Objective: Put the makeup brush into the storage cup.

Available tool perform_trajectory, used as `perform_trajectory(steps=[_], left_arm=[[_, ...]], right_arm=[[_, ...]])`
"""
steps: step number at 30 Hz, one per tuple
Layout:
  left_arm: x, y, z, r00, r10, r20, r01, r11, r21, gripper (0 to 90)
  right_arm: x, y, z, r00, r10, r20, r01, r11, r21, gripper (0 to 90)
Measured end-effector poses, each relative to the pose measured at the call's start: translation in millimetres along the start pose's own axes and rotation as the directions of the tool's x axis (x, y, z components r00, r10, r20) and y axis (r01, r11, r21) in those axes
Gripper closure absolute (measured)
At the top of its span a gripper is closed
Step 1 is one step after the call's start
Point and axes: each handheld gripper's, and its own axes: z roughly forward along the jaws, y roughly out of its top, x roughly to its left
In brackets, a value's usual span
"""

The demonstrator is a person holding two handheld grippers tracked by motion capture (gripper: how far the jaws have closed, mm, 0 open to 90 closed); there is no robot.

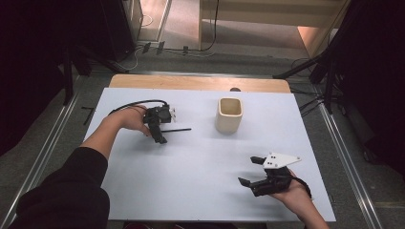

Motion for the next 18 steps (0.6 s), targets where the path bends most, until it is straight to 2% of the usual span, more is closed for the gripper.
perform_trajectory(steps=[1,2,5,8,10,15,16,17,18], left_arm=[[1.2,-0.4,0.2,0.9998,0.019,0.008,-0.019,0.9998,-0.005,10.1],[1.2,-0.4,0.2,0.9998,0.019,0.008,-0.019,0.9998,-0.005,10.0],[3.8,-0.6,0.7,0.9996,0.011,0.027,-0.011,0.9999,0.0,10.1],[3.9,-0.9,1.1,0.9996,-0.001,0.029,0.001,1.0,-0.005,10.1],[4.4,-1.3,-0.4,0.9995,-0.004,0.03,0.004,0.9999,-0.01,13.3],[3.3,-3.3,-8.4,0.9992,0.023,0.032,-0.022,0.9996,-0.019,43.7],[3.3,-3.3,-8.4,0.9992,0.023,0.032,-0.022,0.9996,-0.019,48.5],[2.9,-3.2,-8.9,0.9993,0.019,0.032,-0.019,0.9997,-0.015,48.5],[3.6,-2.3,-9.4,0.9992,0.022,0.033,-0.022,0.9997,-0.003,52.3]], right_arm=[[-0.1,0.0,0.2,1.0,-0.001,0.001,0.001,1.0,0.0,13.9],[-0.1,0.0,0.2,1.0,-0.001,0.001,0.001,1.0,0.0,13.9],[-0.3,0.3,-0.4,1.0,0.002,0.003,-0.002,1.0,0.002,13.9],[-0.6,0.2,-0.5,1.0,0.003,0.004,-0.003,1.0,0.001,13.9],[-0.5,0.2,-0.5,1.0,0.003,0.004,-0.003,1.0,0.002,13.9],[0.1,0.2,0.0,1.0,-0.003,0.002,0.003,1.0,0.002,14.0],[0.1,0.2,0.0,1.0,-0.003,0.002,0.003,1.0,0.002,14.0],[0.1,0.1,0.0,1.0,-0.003,0.002,0.003,1.0,0.001,14.0],[0.1,0.2,0.0,1.0,-0.004,0.001,0.004,1.0,0.002,14.2]])
